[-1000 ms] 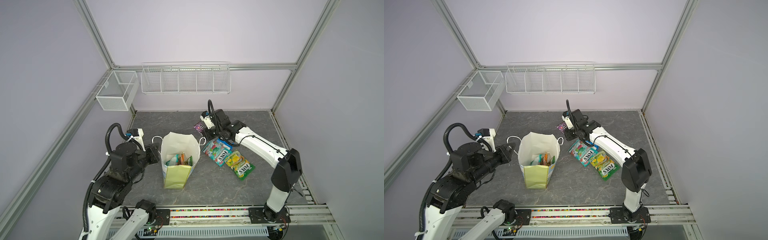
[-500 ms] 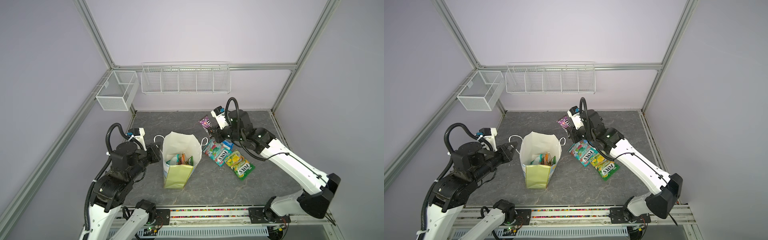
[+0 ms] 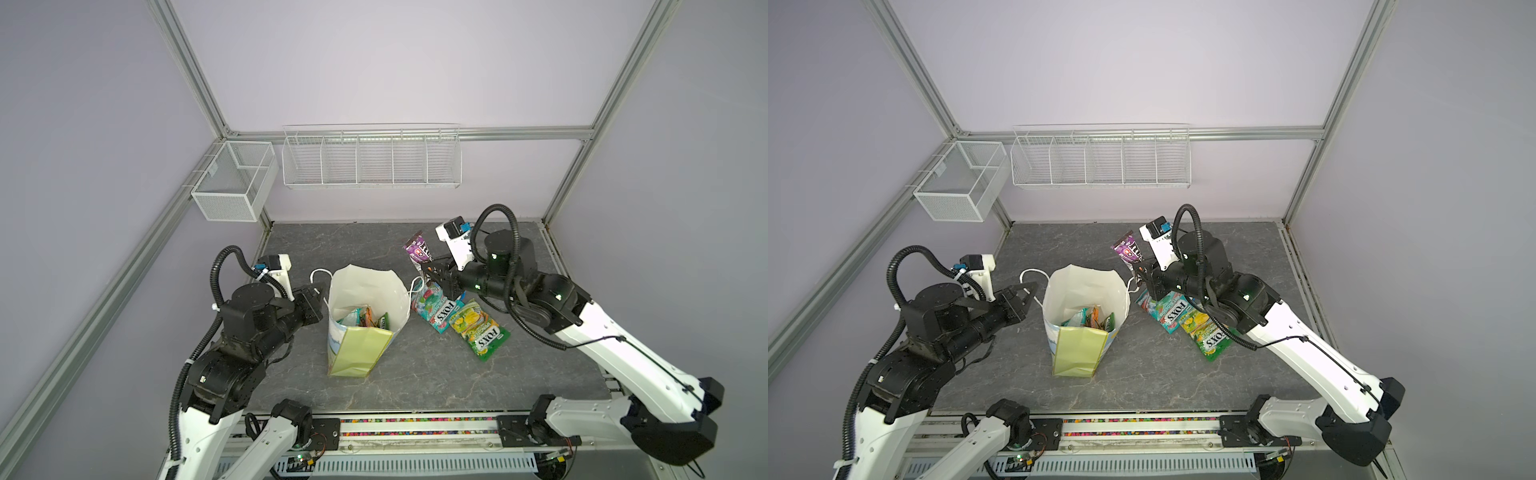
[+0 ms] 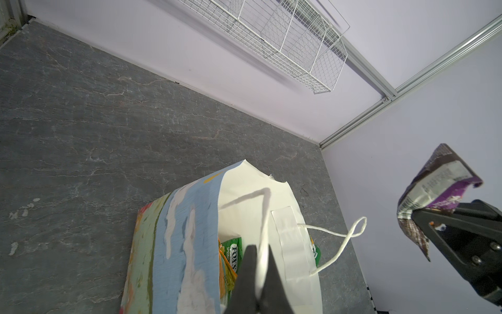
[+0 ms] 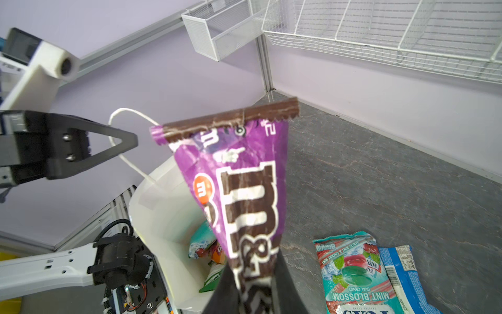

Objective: Place the snacks into the paper bag
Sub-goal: Place the snack in the paper bag.

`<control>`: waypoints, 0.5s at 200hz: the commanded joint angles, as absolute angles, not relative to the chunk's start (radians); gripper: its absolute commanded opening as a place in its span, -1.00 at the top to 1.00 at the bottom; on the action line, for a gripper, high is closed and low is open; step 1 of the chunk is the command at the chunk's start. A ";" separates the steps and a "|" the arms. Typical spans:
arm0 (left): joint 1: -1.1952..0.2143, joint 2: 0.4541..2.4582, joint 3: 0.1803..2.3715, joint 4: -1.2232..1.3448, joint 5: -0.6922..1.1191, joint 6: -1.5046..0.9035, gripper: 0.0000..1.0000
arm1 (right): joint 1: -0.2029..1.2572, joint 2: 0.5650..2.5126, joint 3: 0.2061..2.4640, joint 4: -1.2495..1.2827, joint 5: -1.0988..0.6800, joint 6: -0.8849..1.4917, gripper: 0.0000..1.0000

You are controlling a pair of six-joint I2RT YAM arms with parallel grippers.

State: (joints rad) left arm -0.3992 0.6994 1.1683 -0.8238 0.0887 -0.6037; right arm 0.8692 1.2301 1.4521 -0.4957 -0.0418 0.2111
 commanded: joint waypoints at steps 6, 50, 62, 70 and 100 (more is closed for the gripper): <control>-0.393 0.695 1.168 -0.750 0.115 -0.629 1.00 | 0.913 1.211 1.446 -0.449 -0.019 0.228 0.77; -0.394 0.692 1.160 -0.749 0.120 -0.633 1.00 | 0.969 1.206 1.450 -0.421 -0.013 0.242 0.77; -0.395 0.690 1.156 -0.749 0.122 -0.635 1.00 | 0.986 1.207 1.450 -0.412 -0.012 0.242 0.77; -0.393 0.689 1.154 -0.745 0.125 -0.638 1.00 | 0.998 1.209 1.450 -0.407 -0.009 0.242 0.77; -0.393 0.690 1.152 -0.731 0.139 -0.647 1.00 | 1.027 1.215 1.448 -0.384 0.000 0.249 0.78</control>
State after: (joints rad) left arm -0.3992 0.7002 1.1515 -0.7998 0.1150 -0.6262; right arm 1.0050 1.2259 1.4521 -0.4458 -0.0185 0.2359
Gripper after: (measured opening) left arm 0.047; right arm 0.157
